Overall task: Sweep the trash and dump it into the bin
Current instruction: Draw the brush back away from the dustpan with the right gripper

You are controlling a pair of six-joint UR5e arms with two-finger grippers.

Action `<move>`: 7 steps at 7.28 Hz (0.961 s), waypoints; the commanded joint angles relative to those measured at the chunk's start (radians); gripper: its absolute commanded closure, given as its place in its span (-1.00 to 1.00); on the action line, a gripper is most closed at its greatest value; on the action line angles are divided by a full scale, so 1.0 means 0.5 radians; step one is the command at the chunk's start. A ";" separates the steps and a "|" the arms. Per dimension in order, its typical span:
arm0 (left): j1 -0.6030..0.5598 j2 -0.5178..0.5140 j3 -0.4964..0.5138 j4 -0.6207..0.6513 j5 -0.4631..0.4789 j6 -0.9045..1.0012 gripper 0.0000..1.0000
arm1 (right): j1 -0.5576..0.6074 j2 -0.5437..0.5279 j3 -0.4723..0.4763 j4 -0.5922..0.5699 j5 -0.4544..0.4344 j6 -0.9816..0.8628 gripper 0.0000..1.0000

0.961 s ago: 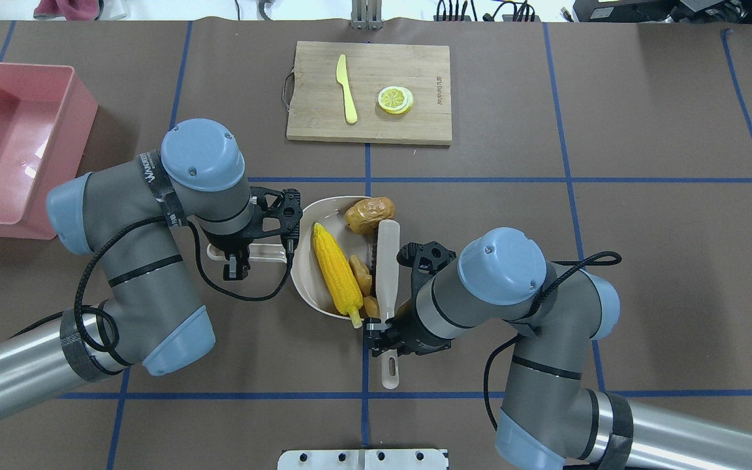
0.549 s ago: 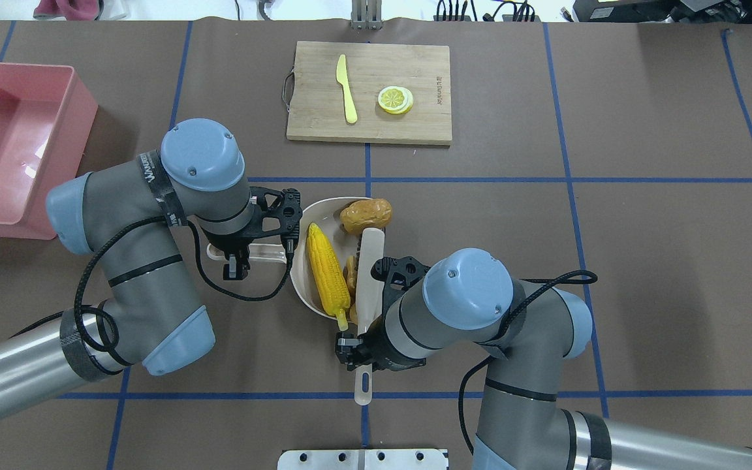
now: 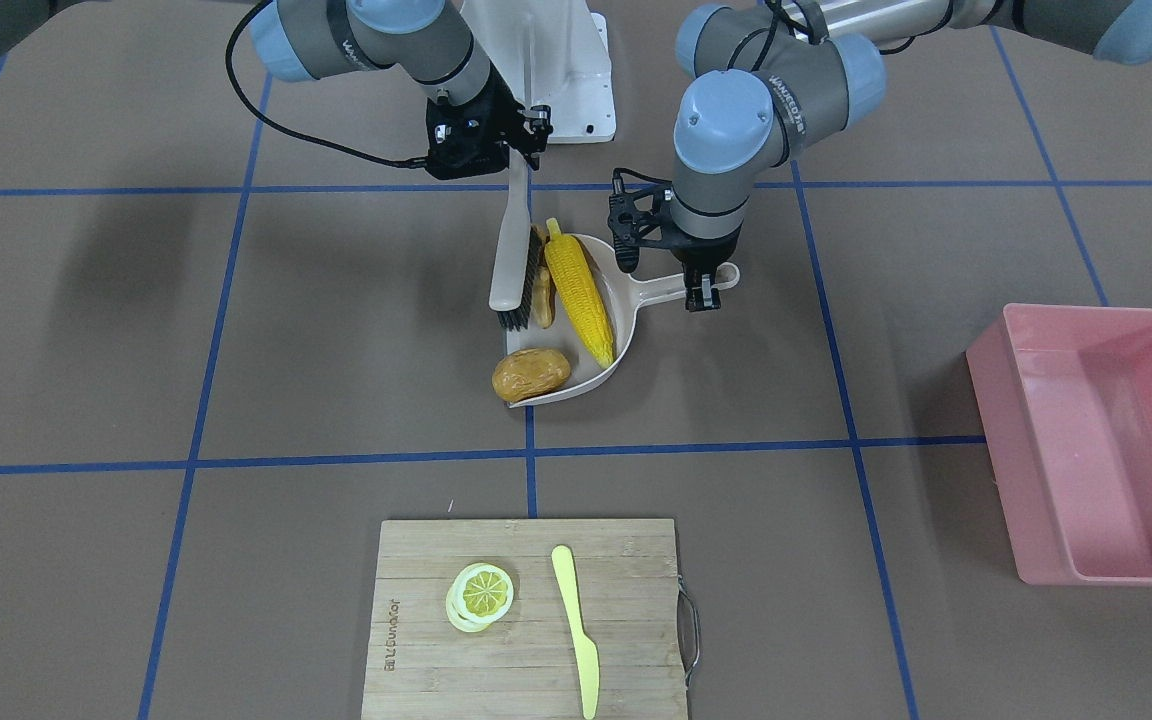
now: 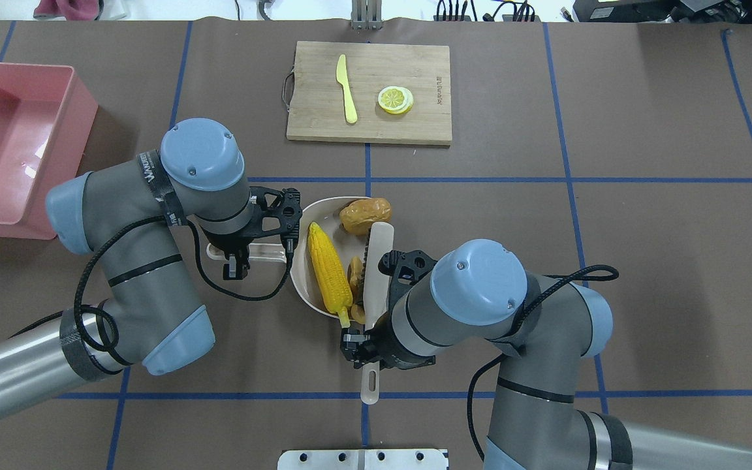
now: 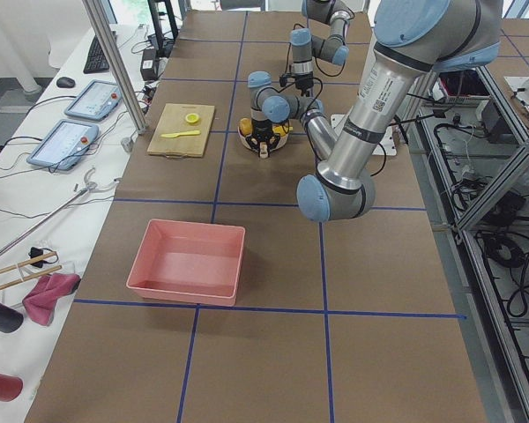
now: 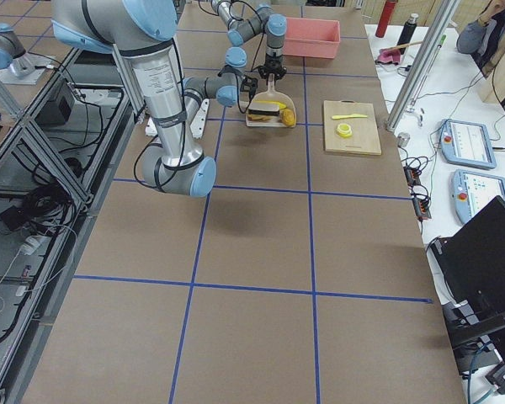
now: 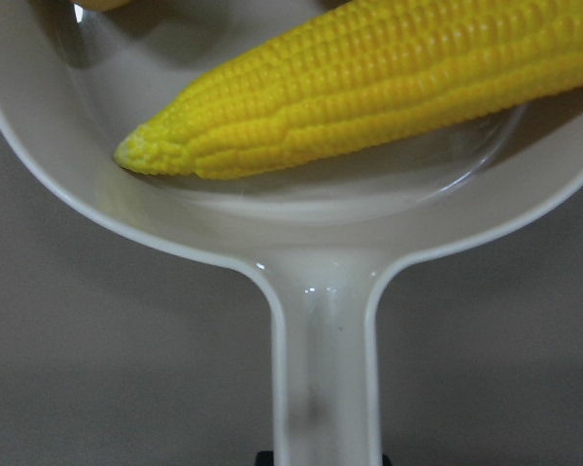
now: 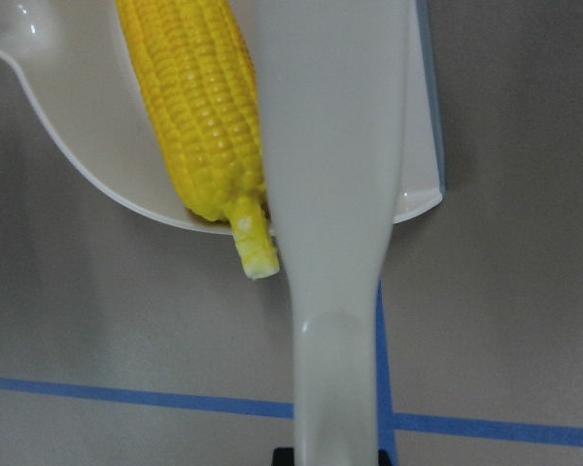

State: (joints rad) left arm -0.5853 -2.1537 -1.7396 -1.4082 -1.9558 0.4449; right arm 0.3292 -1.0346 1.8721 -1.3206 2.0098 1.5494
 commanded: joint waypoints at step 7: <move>-0.004 0.021 0.015 -0.055 0.000 -0.003 1.00 | 0.419 -0.256 0.260 -0.559 0.202 -0.828 1.00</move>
State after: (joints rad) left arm -0.5869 -2.1478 -1.7332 -1.4283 -1.9559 0.4433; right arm 0.5433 -1.1535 2.0061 -1.5747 2.1102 1.1807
